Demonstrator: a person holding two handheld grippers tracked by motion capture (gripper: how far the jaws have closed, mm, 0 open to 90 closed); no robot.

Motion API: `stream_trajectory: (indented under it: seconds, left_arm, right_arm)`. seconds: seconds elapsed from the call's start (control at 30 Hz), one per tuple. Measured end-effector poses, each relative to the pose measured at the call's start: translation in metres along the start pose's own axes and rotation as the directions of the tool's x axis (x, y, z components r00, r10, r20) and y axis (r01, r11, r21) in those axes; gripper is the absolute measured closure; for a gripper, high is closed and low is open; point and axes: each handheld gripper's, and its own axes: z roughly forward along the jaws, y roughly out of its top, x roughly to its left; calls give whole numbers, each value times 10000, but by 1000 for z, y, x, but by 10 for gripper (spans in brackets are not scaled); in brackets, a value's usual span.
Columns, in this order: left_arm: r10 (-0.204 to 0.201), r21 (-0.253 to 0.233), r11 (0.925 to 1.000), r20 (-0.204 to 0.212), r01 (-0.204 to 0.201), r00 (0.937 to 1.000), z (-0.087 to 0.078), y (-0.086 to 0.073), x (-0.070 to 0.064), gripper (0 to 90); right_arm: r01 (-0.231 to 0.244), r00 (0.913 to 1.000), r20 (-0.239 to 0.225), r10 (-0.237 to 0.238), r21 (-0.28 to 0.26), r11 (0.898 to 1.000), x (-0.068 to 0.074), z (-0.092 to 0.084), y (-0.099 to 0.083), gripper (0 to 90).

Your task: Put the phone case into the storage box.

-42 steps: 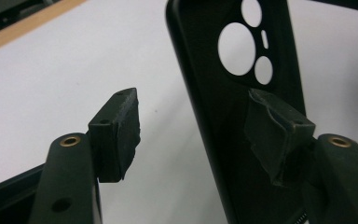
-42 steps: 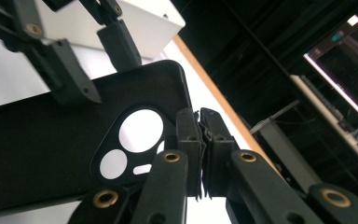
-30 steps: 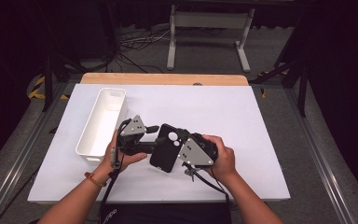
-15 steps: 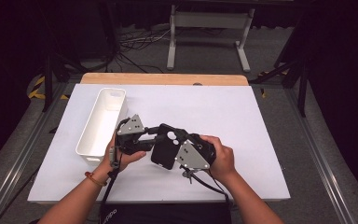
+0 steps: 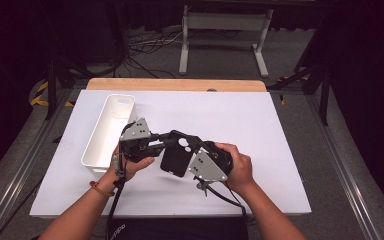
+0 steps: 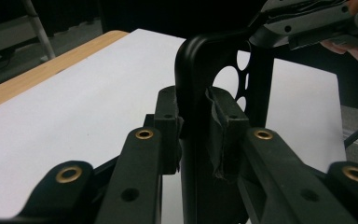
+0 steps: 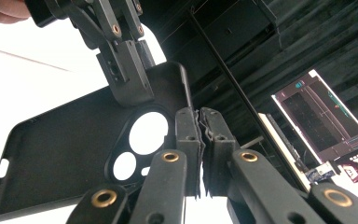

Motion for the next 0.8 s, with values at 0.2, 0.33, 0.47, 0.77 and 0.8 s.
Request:
stream_trajectory:
  seconds: [0.2, 0.33, 0.47, 0.77, 0.8]
  left_arm:
    - [128, -86, 9999, 150, -127, 9998, -4, -1, -1, 823]
    - [627, 137, 9979, 48, -628, 9980, 0, -2, -10, 826]
    - [647, -41, 9979, -110, -647, 9978, -1, -3, -11, 826]
    - [348, -495, 9981, -293, -362, 9990, -9, -4, -4, 826]
    - [215, -613, 9978, -347, -236, 9992, -9, -5, -4, 826]
  right_arm:
    - [-88, 9999, 93, 88, -69, 9999, 0, -1, 0, 861]
    - [-456, 9990, -26, 455, -359, 9983, -1, -2, 1, 900]
    - [-554, 9985, -50, 553, -303, 9980, -1, -1, 2, 900]
    - [-1310, 9913, -157, 1305, -362, 9907, -6, -6, -5, 886]
    - [-1373, 9905, -159, 1368, -379, 9898, -7, -6, -7, 882]
